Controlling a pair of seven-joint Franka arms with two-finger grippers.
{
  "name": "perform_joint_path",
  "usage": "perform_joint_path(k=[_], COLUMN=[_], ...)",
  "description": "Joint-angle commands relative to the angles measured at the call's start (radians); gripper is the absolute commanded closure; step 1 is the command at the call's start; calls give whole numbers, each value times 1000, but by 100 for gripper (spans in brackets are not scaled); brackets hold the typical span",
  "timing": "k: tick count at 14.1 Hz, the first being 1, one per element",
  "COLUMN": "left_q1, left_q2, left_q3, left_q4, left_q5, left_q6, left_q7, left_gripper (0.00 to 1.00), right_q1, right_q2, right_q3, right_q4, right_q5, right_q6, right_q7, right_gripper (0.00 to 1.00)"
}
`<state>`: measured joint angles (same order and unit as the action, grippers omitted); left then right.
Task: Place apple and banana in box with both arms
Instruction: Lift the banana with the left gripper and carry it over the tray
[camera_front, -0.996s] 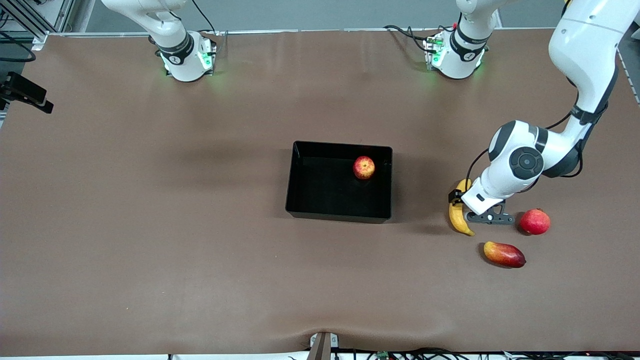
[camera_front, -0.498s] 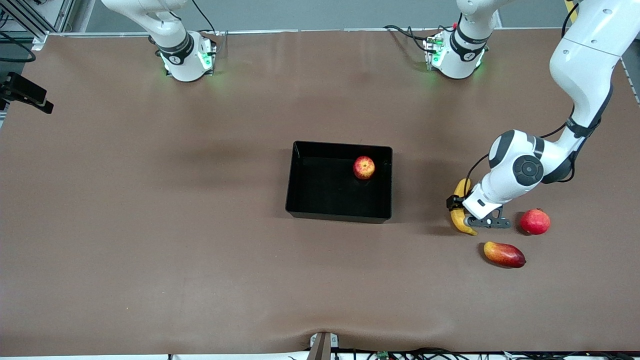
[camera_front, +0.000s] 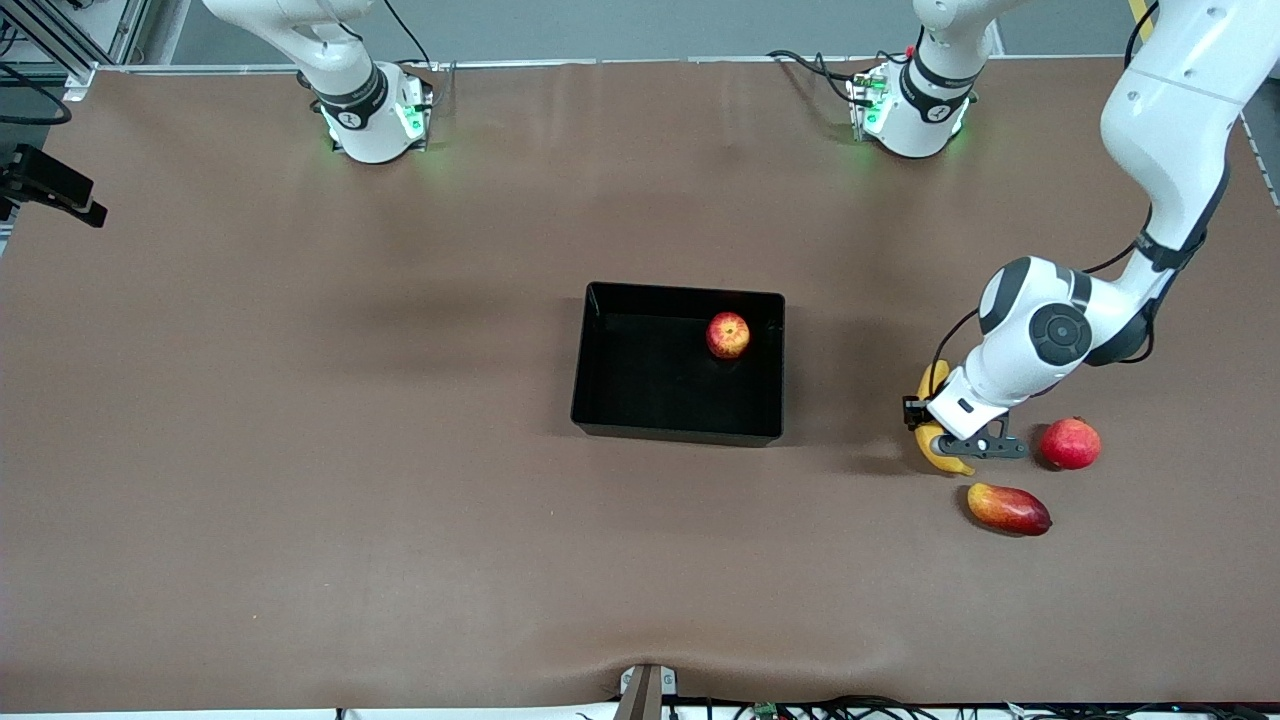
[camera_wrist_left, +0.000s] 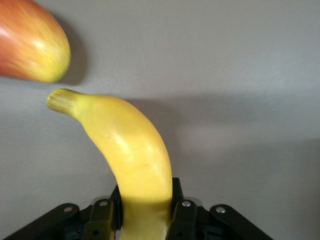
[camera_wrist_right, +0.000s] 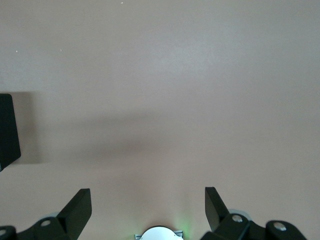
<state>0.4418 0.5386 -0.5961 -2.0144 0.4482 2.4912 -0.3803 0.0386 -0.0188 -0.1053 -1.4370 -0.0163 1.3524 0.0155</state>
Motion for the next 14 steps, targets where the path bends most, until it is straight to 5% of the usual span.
perform_joint_path(k=[1,4,8,11,14], left_q1=[-2,-58,-326,-545,-823], left_q2=[-109,-83,-4,75,167], left_q3=[-134,-283,-277,-184,29], left_q4=[32,147,259,353,482], left_q5=[6,4,12,15,12], left_q6=[-199,-365,-380,-382,-382], left_q7=[-167,-366,-687,-799,-894], left_gripper=[100,100,100,100,100], right_q1=[-9,-9,-23,-22,-22], right_q2=[8,7,8,8,8], right_q3=[6,6,6,6,6], right_q4=[15,15,15,15,15], right_q5=[-16,-16,-16,-16,-16], right_q6=[-12,-10,-12,-12,-12], right_q7=[-3,-2,-2,-2,-2], right_gripper=[0,0,0,0,0])
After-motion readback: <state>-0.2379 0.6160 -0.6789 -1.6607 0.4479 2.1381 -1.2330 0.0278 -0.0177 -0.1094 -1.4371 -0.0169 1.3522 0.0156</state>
